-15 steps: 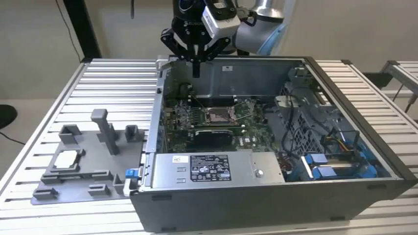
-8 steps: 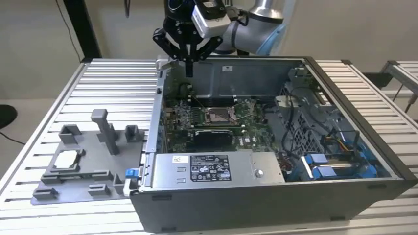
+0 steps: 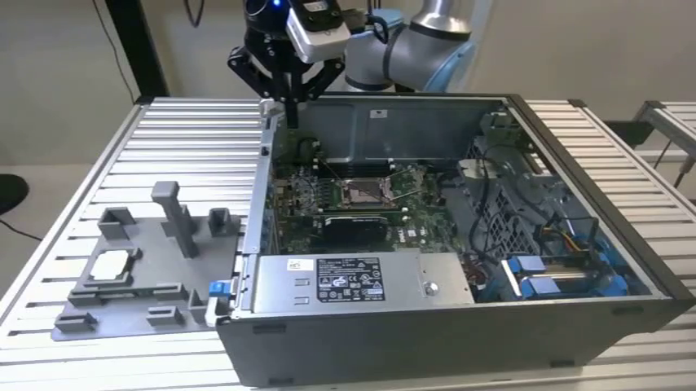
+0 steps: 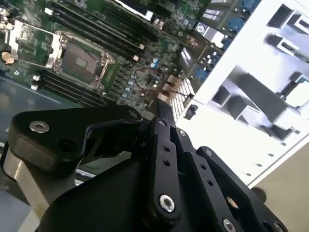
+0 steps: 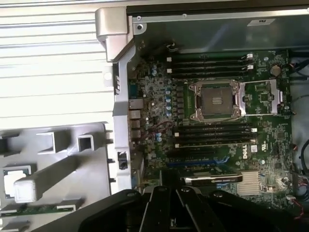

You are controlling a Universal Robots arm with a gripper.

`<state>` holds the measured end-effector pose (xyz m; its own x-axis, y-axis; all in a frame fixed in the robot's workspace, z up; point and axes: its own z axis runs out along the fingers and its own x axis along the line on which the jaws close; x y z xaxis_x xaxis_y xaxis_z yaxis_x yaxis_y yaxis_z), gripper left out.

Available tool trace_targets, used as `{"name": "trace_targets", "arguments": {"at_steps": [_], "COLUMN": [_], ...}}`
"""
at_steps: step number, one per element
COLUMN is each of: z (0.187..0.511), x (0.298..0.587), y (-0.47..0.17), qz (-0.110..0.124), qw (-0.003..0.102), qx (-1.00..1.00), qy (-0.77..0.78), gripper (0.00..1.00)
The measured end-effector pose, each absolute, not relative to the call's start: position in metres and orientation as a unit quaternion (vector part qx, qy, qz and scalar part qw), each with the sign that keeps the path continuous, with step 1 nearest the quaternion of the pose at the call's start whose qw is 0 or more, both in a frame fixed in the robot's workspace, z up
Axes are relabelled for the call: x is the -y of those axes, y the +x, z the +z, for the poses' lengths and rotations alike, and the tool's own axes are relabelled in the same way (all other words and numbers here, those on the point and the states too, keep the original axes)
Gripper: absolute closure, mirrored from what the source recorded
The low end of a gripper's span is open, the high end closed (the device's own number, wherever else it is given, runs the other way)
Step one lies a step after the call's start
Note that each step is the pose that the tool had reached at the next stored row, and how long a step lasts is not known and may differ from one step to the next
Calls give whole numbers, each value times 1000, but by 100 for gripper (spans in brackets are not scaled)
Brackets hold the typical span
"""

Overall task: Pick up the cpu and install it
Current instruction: 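Reach for the cpu, then pick up the cpu and move it towards the insertion slot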

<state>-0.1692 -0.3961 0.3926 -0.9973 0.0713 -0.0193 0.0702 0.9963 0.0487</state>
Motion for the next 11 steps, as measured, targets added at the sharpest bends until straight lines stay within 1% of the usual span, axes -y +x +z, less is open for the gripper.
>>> {"name": "trace_targets", "arguments": {"at_steps": [11], "z": [393], "x": [396], "y": [-218], "qz": [24], "qw": [11], "qx": [-999], "qy": [35], "gripper": [100]}}
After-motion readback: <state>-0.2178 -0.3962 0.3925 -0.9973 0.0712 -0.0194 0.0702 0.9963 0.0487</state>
